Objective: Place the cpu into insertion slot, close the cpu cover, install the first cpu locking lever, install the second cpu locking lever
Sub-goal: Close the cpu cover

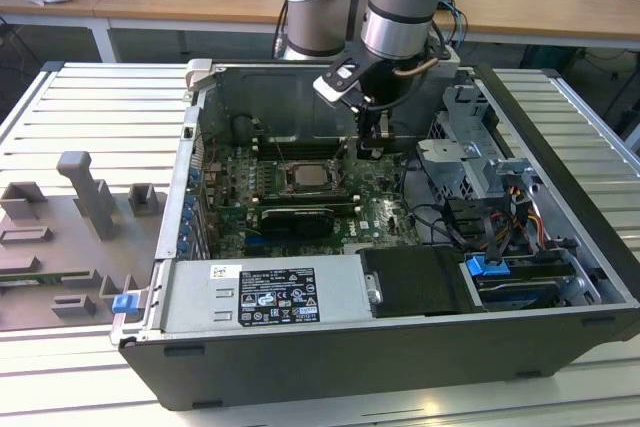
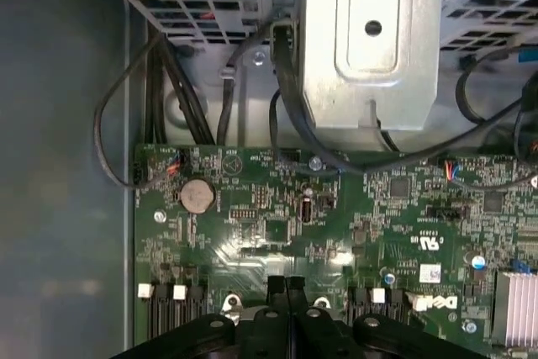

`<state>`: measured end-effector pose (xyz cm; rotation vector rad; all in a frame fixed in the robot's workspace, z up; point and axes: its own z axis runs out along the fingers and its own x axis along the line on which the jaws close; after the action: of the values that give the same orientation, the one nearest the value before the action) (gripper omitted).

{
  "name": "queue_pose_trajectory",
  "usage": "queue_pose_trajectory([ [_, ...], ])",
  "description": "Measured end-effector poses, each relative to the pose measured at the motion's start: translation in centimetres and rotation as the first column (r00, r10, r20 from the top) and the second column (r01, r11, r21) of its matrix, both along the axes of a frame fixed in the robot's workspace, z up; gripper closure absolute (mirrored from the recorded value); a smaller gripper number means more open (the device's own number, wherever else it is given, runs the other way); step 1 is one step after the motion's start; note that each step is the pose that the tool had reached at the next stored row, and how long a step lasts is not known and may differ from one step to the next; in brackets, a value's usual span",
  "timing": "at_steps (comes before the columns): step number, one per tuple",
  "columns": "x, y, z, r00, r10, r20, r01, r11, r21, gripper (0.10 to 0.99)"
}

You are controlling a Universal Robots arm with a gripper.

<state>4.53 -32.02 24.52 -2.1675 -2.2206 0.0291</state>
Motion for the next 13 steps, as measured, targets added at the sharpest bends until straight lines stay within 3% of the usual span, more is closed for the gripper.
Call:
queue_pose_trajectory([
  [7, -1.27, 0.0, 0.0, 1.0, 0.0, 0.0, 0.0, 1.0, 0.0, 0.98],
  [13, -3.0, 0.0, -0.03, 1.0, 0.0, 0.0, 0.0, 1.0, 0.0, 0.98],
])
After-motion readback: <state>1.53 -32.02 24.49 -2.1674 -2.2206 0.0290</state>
